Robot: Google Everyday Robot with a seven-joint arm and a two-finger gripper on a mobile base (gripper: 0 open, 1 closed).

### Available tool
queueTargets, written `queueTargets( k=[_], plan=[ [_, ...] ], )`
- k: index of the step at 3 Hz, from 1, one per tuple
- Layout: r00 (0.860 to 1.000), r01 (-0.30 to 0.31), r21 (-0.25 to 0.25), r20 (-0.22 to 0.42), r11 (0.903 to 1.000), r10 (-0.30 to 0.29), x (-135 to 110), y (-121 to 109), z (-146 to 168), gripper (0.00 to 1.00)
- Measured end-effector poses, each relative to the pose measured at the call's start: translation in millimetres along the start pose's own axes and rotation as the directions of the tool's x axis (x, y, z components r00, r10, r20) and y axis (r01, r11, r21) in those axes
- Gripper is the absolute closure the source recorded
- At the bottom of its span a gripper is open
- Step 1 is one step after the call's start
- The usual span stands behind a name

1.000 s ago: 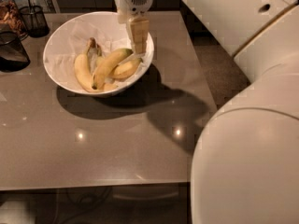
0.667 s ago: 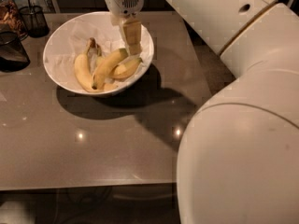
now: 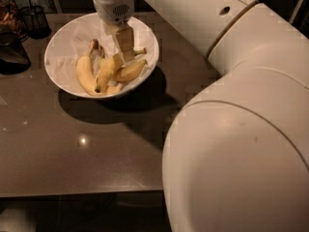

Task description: Pick banana from white bowl

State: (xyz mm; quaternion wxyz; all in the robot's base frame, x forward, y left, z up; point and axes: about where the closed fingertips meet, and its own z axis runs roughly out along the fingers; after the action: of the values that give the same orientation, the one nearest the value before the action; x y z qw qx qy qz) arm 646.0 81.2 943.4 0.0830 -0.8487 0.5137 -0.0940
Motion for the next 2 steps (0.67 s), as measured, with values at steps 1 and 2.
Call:
queueTargets(
  k=[1, 2],
  plan=[
    [1.0, 0.011, -0.021, 0.003, 0.9997, -0.011, -4.3, 0.0, 11.6, 0.31],
    [1.0, 0.024, -0.047, 0.003, 0.9986, -0.024, -6.6, 2.6, 24.6, 0.37]
  ],
)
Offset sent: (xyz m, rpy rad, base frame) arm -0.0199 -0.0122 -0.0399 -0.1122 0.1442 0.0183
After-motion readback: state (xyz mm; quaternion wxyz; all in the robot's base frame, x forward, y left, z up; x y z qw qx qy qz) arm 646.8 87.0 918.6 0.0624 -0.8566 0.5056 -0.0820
